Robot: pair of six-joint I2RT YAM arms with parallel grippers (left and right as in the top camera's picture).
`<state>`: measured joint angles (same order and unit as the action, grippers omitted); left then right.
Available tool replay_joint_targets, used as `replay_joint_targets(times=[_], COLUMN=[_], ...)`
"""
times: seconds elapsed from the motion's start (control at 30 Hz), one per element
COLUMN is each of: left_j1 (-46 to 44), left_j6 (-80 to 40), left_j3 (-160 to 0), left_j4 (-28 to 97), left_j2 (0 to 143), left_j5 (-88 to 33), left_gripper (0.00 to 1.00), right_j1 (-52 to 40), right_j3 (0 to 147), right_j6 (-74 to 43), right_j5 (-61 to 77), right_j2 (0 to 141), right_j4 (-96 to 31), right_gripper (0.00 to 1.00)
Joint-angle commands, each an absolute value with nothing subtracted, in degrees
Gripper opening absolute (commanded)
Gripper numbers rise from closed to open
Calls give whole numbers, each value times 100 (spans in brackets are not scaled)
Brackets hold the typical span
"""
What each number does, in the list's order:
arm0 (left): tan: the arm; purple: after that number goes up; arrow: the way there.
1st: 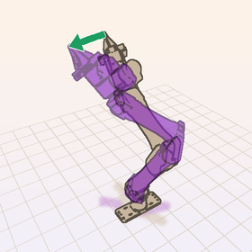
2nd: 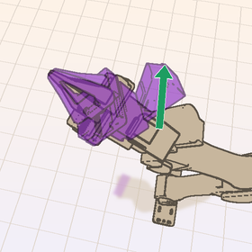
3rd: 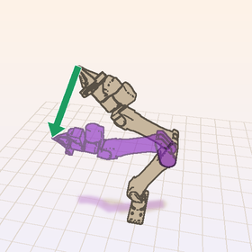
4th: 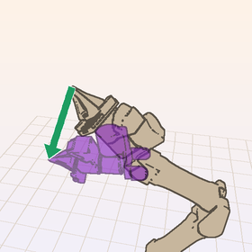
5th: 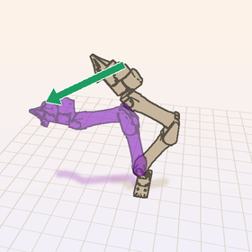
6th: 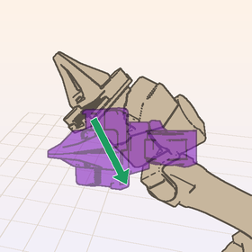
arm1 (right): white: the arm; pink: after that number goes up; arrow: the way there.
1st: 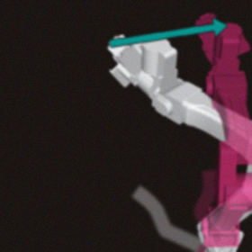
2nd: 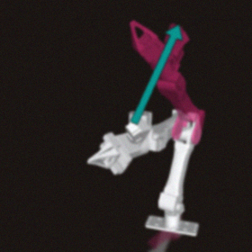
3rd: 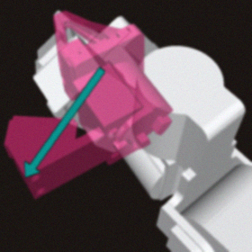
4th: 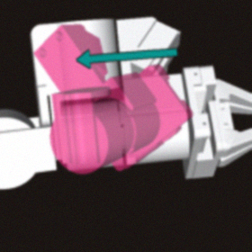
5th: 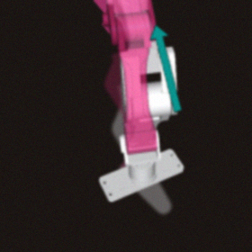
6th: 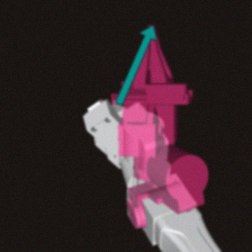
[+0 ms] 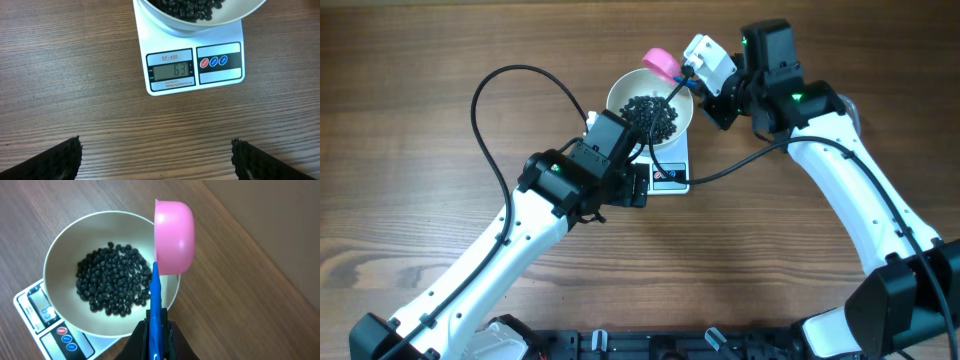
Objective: Scoop item into bowl and weigh 150g on scale
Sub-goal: 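Bring the empty scoop back to the bean tub with the right gripper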
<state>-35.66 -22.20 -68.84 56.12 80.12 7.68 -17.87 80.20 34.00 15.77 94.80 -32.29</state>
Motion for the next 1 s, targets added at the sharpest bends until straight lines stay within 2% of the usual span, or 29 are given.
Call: replay_joint_targets(times=[0.0,0.07,0.2,0.3,0.47,0.57,0.6,0.67,0.77,0.83,0.97], left_j1=[-3575,-3575,-3575,-3575,-3575,-3575,-3575,-3573,-3575,-3573,-3575], left_j6=[-2294,-2292,-2294,-2292,-2292,-2294,-2294,-2292,-2292,-2294,-2294], left_j3=[-6834,-6834,-6834,-6836,-6834,-6834,-6834,-6834,-6834,-6834,-6836], left_j4=[5596,5596,5596,5596,5596,5596,5596,5596,5596,5596,5596], left_j2=[7929,7929,7929,7929,7929,7929,7929,7929,7929,7929,7929], left_j5=[860,860,860,860,860,860,860,860,860,860,860], left_gripper=[100,100,100,100,100,100,100,100,100,100,100], right_j1=[-1828,-1914,-1903,-1673,-530,388,746,982,1057,1057,1052], right_j3=[8062,8062,8062,8064,8062,8062,8060,8051,7942,7900,7900], right_j6=[3492,3680,2305,2084,2049,1656,1162,1011,1052,1046,1052], right_j5=[1505,1341,1793,1761,1236,668,598,596,456,-244,-556], right_j2=[9321,9319,9185,8866,8097,7964,7970,8001,8204,8407,8729], right_j4=[-3293,-3437,-3253,-3129,-3361,-4125,-4606,-5022,-5481,-5697,-5522], right_gripper=[4,4,5,4,4,4,4,4,4,4,4])
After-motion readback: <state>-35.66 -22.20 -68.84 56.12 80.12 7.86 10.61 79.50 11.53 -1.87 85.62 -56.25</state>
